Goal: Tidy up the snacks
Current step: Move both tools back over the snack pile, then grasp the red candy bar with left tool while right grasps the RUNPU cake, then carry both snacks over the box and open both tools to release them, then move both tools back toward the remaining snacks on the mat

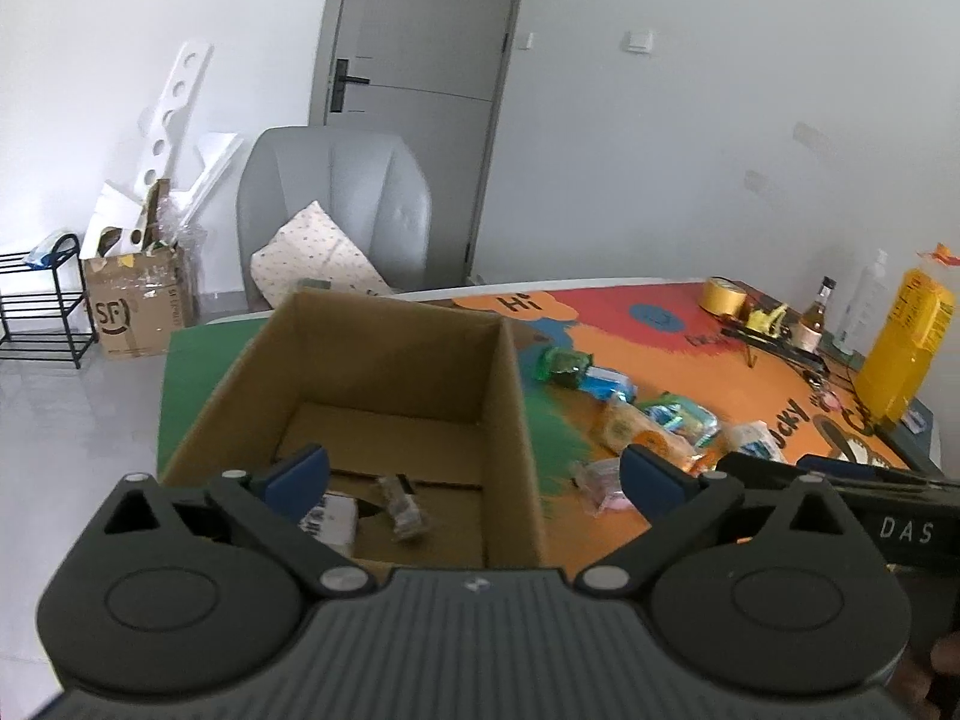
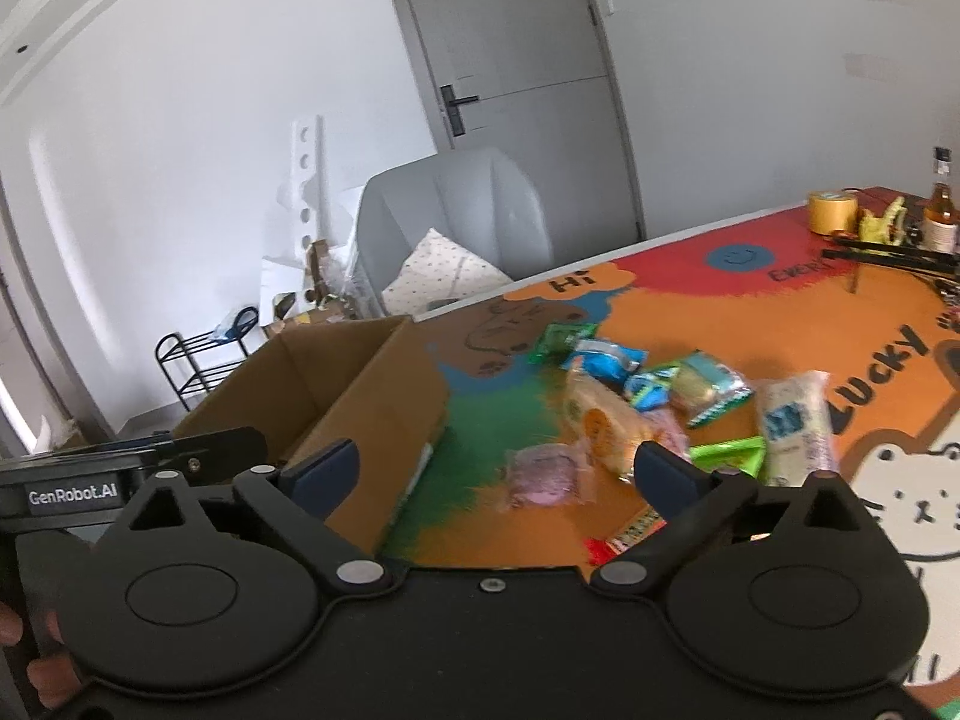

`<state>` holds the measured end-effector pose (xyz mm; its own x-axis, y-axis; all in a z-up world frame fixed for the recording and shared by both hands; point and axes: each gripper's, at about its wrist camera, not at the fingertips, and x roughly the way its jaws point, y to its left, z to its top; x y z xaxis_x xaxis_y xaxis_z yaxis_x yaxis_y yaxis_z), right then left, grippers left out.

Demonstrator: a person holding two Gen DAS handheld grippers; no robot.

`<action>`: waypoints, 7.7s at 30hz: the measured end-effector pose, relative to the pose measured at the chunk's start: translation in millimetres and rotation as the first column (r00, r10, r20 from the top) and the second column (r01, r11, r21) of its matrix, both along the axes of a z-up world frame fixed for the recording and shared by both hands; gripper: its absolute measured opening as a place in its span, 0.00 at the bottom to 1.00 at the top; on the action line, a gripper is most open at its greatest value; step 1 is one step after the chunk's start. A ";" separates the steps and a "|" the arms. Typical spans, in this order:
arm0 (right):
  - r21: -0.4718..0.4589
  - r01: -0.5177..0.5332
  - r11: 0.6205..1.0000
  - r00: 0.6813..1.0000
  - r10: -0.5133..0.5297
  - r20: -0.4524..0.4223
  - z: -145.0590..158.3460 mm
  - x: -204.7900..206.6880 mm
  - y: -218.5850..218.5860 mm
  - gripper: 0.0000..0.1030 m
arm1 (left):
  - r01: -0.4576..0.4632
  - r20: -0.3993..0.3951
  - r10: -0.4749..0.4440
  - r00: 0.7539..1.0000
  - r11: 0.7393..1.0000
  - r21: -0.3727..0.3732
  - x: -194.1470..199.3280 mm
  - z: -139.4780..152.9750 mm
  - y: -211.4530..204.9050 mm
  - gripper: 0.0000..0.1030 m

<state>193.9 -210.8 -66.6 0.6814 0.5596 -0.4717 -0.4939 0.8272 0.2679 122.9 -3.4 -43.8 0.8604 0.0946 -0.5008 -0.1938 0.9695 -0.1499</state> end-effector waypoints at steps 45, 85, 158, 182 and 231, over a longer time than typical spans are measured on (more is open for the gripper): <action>0.007 0.218 0.976 0.974 -0.217 -0.061 -41.9 12.2 -114.4 1.00 | 0.221 -0.092 -0.220 0.971 0.975 -0.003 56.3 -27.2 -107.2 0.97; 0.020 0.247 0.969 0.960 -0.242 -0.143 -87.1 95.7 -104.8 0.78 | 0.252 -0.224 -0.258 0.940 0.966 -0.056 123.9 -87.1 -114.2 0.21; -0.110 0.157 0.981 0.986 -0.151 0.065 -35.8 40.6 -43.1 0.27 | 0.163 -0.037 -0.165 0.986 0.985 -0.051 56.7 -16.6 -53.5 0.21; -0.088 0.060 0.994 0.995 -0.052 0.086 -9.7 35.2 33.6 0.27 | 0.065 0.050 -0.061 0.997 0.995 -0.081 32.1 4.5 23.7 0.20; -0.032 -0.008 0.999 1.000 0.008 -0.002 4.3 27.0 77.5 0.53 | -0.077 0.073 0.083 0.994 0.993 -0.091 7.4 2.4 78.1 0.92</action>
